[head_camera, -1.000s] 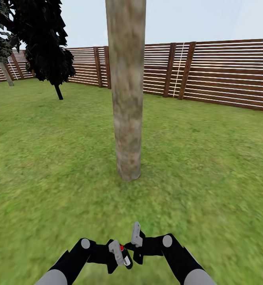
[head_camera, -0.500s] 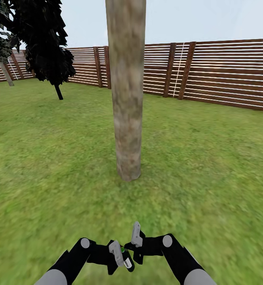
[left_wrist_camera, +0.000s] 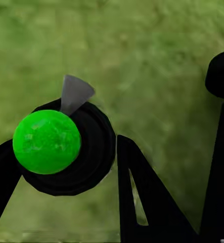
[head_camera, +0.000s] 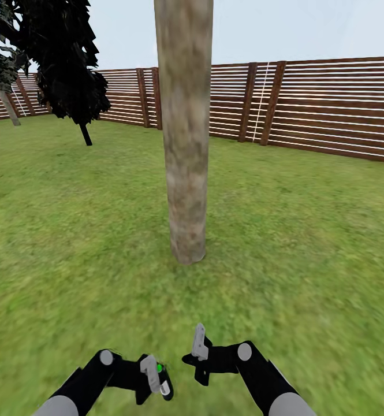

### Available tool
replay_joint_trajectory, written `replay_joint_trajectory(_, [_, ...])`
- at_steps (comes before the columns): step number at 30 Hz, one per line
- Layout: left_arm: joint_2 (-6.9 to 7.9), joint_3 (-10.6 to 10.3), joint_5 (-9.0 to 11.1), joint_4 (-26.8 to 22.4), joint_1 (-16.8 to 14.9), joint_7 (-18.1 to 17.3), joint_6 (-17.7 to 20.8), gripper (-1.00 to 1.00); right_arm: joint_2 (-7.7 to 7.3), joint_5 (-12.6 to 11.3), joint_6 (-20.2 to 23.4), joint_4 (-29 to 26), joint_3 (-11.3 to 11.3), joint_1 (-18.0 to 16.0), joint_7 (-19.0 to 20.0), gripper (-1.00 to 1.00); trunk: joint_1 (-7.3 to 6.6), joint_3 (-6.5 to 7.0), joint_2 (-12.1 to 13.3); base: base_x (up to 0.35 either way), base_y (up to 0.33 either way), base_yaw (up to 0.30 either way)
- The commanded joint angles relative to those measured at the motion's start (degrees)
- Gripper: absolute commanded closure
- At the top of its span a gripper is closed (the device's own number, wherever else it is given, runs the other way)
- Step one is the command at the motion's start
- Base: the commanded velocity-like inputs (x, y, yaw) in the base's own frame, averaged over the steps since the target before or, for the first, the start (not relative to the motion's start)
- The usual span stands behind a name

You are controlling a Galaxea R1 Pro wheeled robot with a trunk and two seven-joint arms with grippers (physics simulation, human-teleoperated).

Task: In the garden, pick up the pesticide atomizer on the floor and spray pesticide onto both trees until each tree trunk is fully covered.

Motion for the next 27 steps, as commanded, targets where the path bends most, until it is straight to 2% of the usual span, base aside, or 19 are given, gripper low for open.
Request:
replay_joint_trajectory(1, [1.26, -0.1, -0.4, -0.1, 0.1, 0.0, -0.6, 1.0, 0.01, 0.5, -0.3, -0.1, -0.1, 0.0, 0.0, 1.0, -0.01, -0.05, 0.0, 0.0, 0.0, 0.0])
replay_joint_trajectory(5, [4.73, -0.2, -2.8, -0.1, 0.1, 0.1, -0.6, 1.0, 0.0, 0.5, -0.3, 0.0, -0.1, 0.0, 0.0, 1.0, -0.01, -0.05, 0.0, 0.0, 0.0, 0.0])
replay_joint_trajectory(6, [5.22, -0.2, -3.1, 0.0, 0.2, 0.2, -0.5, 1.0, 0.0, 0.5, -0.3, 0.0, -0.1, 0.0, 0.0, 1.0, -0.01, -0.05, 0.0, 0.0, 0.0, 0.0])
replay_joint_trajectory(10, [9.32, 0.1, -4.4, 0.0, 0.2, 0.5, -0.4, 1.0, -0.05, 0.5, -0.3, 0.0, -0.1, 0.0, 0.0, 1.0, -0.01, -0.05, 0.0, 0.0, 0.0, 0.0])
replay_joint_trajectory(11, [10.96, 0.2, -4.5, 0.1, 0.2, 0.5, -0.4, 1.0, -0.12, 0.5, -0.3, 0.1, -0.1, 0.0, 0.0, -1.0, -0.01, -0.05, 0.0, 0.0, 0.0, 0.0])
replay_joint_trajectory(12, [12.44, 0.2, -4.5, 0.1, 0.2, 0.5, -0.5, 1.0, -0.2, 0.5, -0.3, 0.2, -0.1, 0.0, 0.0, -1.0, -0.01, -0.05, 0.0, 0.0, 0.0, 0.0])
replay_joint_trajectory(15, [14.42, 0.3, -4.8, 0.1, 0.3, 0.6, -0.4, 1.0, -0.33, 0.5, -0.3, 0.2, -0.1, 0.0, -0.1, -1.0, -0.01, -0.05, 0.0, 0.0, 0.0, 0.0])
replay_joint_trajectory(17, [14.84, 0.6, -4.9, 0.0, 0.3, 2.4, 0.0, 1.0, -0.35, 0.5, -0.3, 0.4, -0.1, 0.0, -0.2, -1.0, -0.01, -0.05, 0.0, 0.0, 0.0, 0.0])
replay_joint_trajectory(18, [14.94, 0.7, -4.7, 0.2, 0.2, 5.2, 0.2, 1.0, -0.46, 0.5, -0.3, 0.4, -0.2, 0.0, -0.3, -1.0, -0.01, -0.05, 0.0, 0.0, 0.0, 0.0])
replay_joint_trajectory(20, [14.83, 0.9, -4.4, 0.6, 0.2, 11.6, 0.5, 1.0, -1.61, 0.5, -0.4, 0.5, -0.2, 0.0, -1.9, -1.0, -0.01, -0.05, 0.0, 0.0, 0.0, 0.0])
replay_joint_trajectory(21, [14.47, 1.9, -3.5, 0.7, 0.2, 16.7, 1.5, 1.0, -3.34, 0.3, -0.4, 0.6, -0.4, 0.1, -5.5, -1.0, -0.01, -0.05, 0.0, 0.0, 0.0, 0.0])
replay_joint_trajectory(22, [14.16, 2.9, -2.7, 0.7, 0.3, 18.8, 2.6, 1.0, -4.39, 0.2, -0.4, 0.8, -0.5, 0.2, -7.8, -1.0, -0.01, -0.05, 0.0, 0.0, 0.0, 0.0])
replay_joint_trajectory(23, [13.13, 4.8, -1.2, 0.7, 0.3, 21.7, 5.3, 1.0, -5.91, 0.0, -0.3, 2.1, -1.3, 0.2, -11.5, -1.0, -0.01, -0.05, 0.0, 0.0, 0.0, 0.0])
replay_joint_trajectory(24, [12.14, 6.1, -0.2, 0.8, 0.3, 23.4, 7.4, 1.0, -6.62, -0.3, -0.3, 3.7, -2.8, 0.2, -14.3, -1.0, -0.01, -0.05, 0.0, 0.0, 0.0, 0.0])
replay_joint_trajectory(25, [10.58, 7.6, 1.2, 0.8, 0.3, 25.7, 10.5, 1.0, -7.39, -0.7, -0.4, 7.2, -6.5, 0.3, -19.2, -1.0, -0.01, -0.05, 0.0, 0.0, 0.0, 0.0])
replay_joint_trajectory(27, [7.77, 9.2, 2.4, 0.8, 0.3, 30.1, 15.3, 1.0, -9.55, -1.1, -0.5, 14.9, -15.0, 0.4, -30.4, -1.0, -0.01, -0.05, 0.0, 0.0, 0.0, 0.0])
